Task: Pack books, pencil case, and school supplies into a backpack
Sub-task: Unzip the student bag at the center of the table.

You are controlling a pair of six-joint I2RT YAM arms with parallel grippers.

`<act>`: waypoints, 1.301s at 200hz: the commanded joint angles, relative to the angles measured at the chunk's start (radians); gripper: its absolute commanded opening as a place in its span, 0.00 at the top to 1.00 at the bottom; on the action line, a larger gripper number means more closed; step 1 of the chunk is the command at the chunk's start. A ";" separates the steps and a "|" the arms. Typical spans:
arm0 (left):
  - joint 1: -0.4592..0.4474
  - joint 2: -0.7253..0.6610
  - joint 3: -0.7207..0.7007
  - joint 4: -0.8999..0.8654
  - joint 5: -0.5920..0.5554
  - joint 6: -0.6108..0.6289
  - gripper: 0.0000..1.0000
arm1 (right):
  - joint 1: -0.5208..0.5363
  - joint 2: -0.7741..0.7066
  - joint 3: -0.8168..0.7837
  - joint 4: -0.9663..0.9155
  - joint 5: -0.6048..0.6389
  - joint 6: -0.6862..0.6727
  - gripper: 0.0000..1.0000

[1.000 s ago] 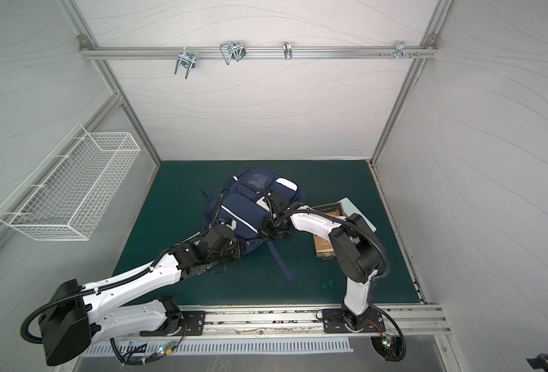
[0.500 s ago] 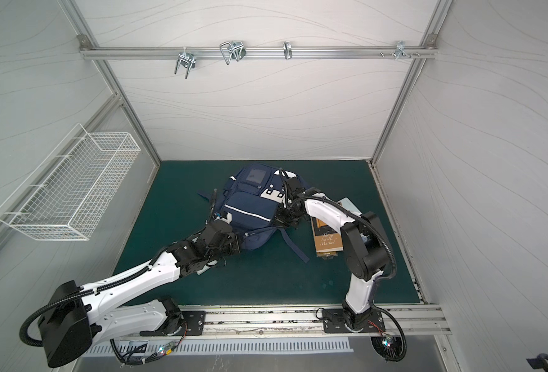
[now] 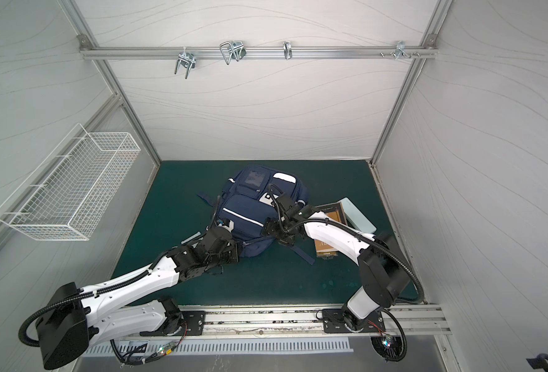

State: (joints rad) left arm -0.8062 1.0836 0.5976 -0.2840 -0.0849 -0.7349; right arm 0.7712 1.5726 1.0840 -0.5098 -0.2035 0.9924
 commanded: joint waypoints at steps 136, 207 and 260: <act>0.252 -0.134 -0.079 -0.166 0.094 -0.363 1.00 | -0.108 0.150 0.051 0.039 -0.002 0.019 1.00; 0.492 0.021 -0.034 -0.075 -0.019 -0.245 1.00 | -0.250 0.116 0.112 -0.107 -0.004 -0.247 1.00; 0.360 -0.021 -0.071 0.207 0.169 -0.266 1.00 | -0.137 0.056 0.179 -0.199 0.070 -0.233 0.16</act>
State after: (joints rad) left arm -0.3717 1.1122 0.5247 -0.1818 0.0536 -1.0031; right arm 0.5541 1.7023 1.2530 -0.6415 -0.2150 0.7490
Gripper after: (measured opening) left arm 0.048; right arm 0.664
